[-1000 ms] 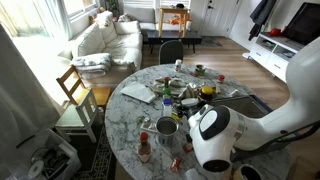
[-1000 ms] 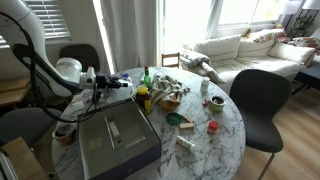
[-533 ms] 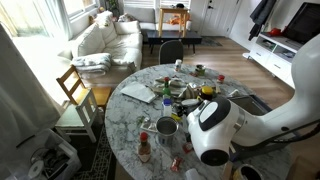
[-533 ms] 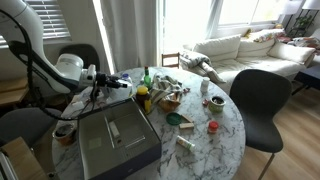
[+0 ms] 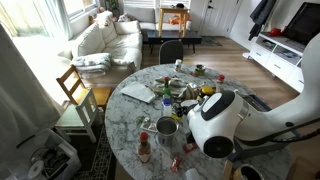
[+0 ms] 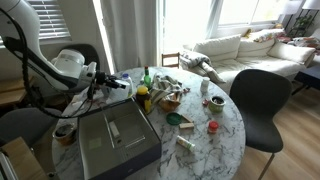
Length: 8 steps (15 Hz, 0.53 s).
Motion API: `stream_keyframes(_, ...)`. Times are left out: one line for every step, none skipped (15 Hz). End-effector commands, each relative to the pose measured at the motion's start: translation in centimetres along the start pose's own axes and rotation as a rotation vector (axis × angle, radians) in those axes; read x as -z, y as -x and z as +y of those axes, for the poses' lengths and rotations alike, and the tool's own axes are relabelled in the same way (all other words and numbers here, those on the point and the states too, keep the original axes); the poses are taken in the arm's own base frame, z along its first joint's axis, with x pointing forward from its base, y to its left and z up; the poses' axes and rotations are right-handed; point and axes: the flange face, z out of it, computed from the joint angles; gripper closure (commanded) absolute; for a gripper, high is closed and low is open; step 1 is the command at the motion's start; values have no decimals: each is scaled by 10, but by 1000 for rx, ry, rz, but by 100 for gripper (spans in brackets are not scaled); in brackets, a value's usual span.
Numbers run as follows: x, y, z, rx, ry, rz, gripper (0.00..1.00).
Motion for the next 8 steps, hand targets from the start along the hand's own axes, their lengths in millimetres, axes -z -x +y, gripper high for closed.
stream_keyframes(4, 4, 8, 9, -5, -171, 0)
stream_keyframes(5, 0, 10, 3, 0, -201, 0)
stream_keyframes(6, -4, 13, 0, 12, -240, 0)
stream_keyframes(7, -8, 15, -15, 7, -273, 0)
stream_keyframes(8, -11, 17, -19, 12, -306, 0)
stream_keyframes(9, -15, 19, -28, 16, -337, 0)
stream_keyframes(10, -18, 20, -39, 8, -367, 0)
stream_keyframes(11, -22, 21, -52, 0, -396, 0)
